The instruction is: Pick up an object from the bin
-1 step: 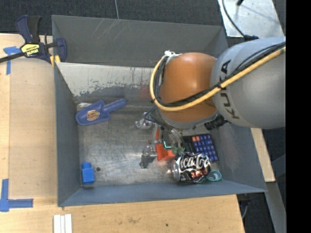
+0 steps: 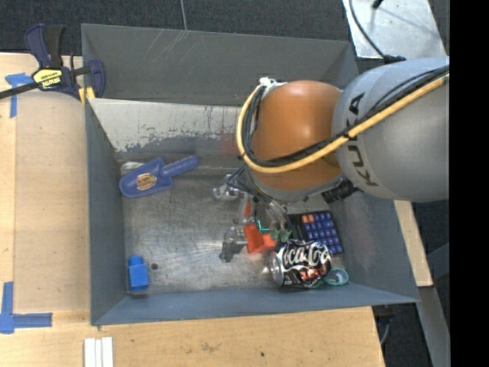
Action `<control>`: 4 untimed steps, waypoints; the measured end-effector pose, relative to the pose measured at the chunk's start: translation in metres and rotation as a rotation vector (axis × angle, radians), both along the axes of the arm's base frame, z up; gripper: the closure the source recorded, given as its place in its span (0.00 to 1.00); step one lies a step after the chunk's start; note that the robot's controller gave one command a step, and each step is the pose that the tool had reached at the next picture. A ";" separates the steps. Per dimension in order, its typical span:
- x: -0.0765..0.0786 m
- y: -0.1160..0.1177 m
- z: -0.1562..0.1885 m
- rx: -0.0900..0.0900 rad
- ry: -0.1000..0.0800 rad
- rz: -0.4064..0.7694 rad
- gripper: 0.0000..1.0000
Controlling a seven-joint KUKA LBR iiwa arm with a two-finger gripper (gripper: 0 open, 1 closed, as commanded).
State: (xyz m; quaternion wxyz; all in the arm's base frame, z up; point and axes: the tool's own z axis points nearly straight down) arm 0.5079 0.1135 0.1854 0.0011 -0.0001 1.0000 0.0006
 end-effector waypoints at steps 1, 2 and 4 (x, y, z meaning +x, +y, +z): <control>-0.010 -0.001 -0.046 0.000 -0.008 0.038 0.00; -0.016 -0.016 -0.100 -0.001 -0.002 0.135 0.00; 0.011 -0.066 -0.101 0.000 -0.001 0.251 0.00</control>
Offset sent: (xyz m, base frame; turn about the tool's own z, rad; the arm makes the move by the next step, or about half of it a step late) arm -0.0178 -0.0224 -0.1125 -0.1453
